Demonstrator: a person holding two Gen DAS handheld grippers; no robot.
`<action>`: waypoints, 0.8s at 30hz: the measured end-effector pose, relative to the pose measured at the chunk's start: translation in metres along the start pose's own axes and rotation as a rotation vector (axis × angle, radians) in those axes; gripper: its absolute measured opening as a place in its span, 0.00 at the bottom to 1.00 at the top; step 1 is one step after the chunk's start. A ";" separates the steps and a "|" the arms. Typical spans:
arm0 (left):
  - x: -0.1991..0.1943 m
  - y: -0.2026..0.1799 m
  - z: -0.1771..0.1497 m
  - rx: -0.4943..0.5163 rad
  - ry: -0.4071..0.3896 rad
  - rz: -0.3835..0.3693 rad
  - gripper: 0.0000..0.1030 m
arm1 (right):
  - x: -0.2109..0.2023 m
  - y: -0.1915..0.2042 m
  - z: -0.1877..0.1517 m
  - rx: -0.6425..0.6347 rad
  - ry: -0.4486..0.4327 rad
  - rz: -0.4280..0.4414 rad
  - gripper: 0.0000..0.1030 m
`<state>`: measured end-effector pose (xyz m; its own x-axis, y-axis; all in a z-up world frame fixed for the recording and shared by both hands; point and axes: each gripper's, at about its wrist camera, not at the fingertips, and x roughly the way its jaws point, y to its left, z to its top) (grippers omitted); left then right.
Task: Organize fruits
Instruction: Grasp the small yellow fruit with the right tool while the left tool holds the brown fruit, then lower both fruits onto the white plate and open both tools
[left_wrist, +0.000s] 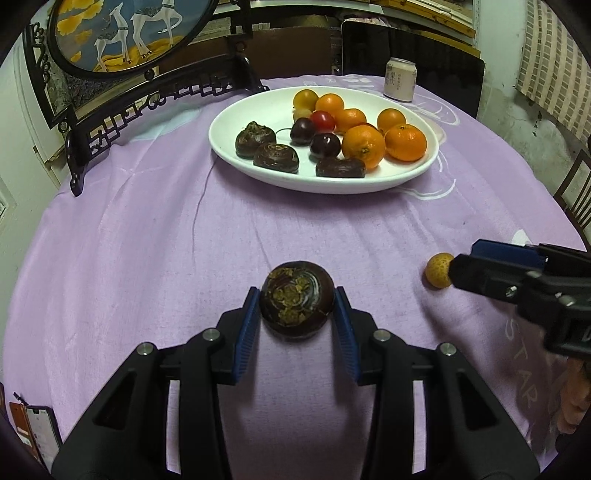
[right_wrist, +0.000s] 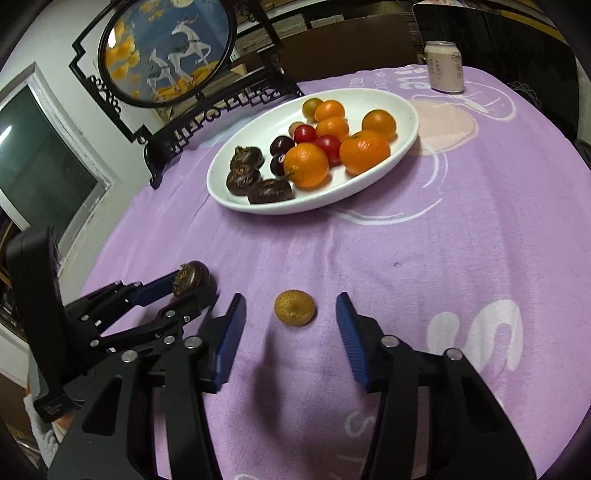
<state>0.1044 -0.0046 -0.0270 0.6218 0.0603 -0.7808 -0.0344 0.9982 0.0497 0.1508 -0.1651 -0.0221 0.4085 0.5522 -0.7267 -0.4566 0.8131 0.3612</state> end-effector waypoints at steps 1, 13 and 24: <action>0.000 0.000 0.000 0.002 0.002 -0.001 0.40 | 0.002 0.001 -0.001 -0.009 0.005 -0.005 0.45; 0.000 -0.002 -0.001 0.001 -0.020 0.019 0.39 | -0.009 0.003 0.000 -0.043 -0.057 -0.040 0.24; -0.021 -0.002 0.001 0.005 -0.111 0.073 0.39 | -0.017 0.002 0.001 -0.032 -0.083 -0.046 0.24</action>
<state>0.0921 -0.0081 -0.0103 0.7003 0.1316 -0.7016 -0.0786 0.9911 0.1075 0.1434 -0.1727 -0.0084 0.4937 0.5285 -0.6906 -0.4600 0.8326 0.3084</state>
